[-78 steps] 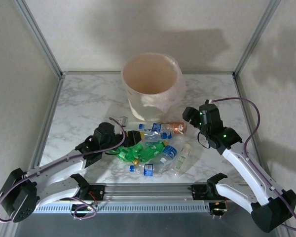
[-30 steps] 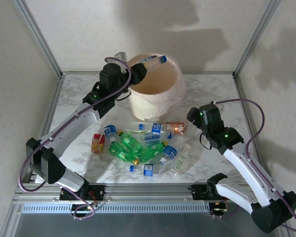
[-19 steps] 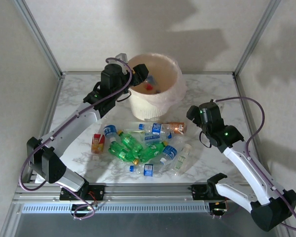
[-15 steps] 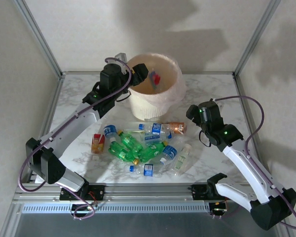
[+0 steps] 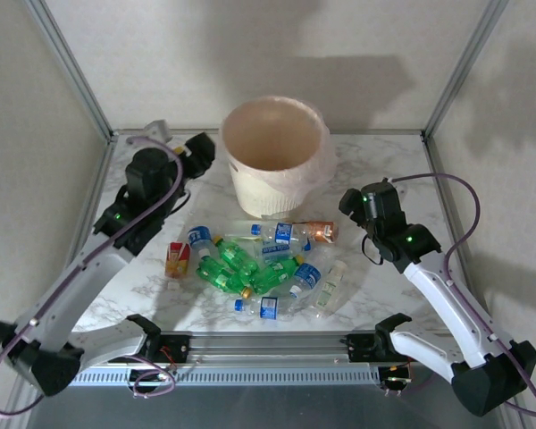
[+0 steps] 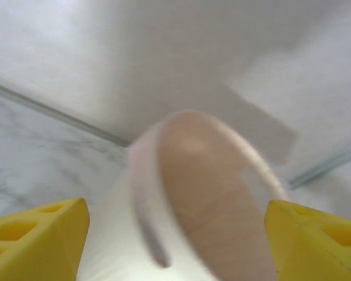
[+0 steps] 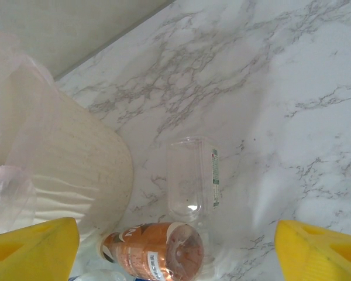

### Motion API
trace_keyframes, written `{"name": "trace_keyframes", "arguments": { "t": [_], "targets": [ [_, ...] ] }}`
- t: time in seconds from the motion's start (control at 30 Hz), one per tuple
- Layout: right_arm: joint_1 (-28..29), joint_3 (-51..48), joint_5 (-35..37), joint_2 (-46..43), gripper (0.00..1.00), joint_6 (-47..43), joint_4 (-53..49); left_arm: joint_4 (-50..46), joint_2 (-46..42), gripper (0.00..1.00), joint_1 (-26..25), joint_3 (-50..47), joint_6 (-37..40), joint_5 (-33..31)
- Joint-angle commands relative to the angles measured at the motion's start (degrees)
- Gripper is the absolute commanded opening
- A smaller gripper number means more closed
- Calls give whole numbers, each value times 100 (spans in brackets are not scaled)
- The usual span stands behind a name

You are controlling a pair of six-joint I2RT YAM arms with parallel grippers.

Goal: Put the plastic bottles in the bin

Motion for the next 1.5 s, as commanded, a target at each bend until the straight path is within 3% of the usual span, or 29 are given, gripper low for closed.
{"name": "trace_keyframes", "arguments": {
  "t": [0.0,0.33,0.73,1.03,1.47],
  "targets": [
    [-140,-101,-41,94,89,-115,55,-573,-556,79,233,-718,-226,-429],
    [-658,-54,-506,1582,91,-343,508,163,-1014,77,288,-1802,-674,552],
    [-979,717,-1226,3588,94,-790,1174,313,-1181,77,284,-2056,-720,688],
    [-980,925,-1423,4288,93,-821,1301,436,-1149,77,288,-2112,-727,753],
    [-1024,878,-1151,4531,76,-843,1285,515,-1090,77,285,-2172,-811,774]
  ]
}}
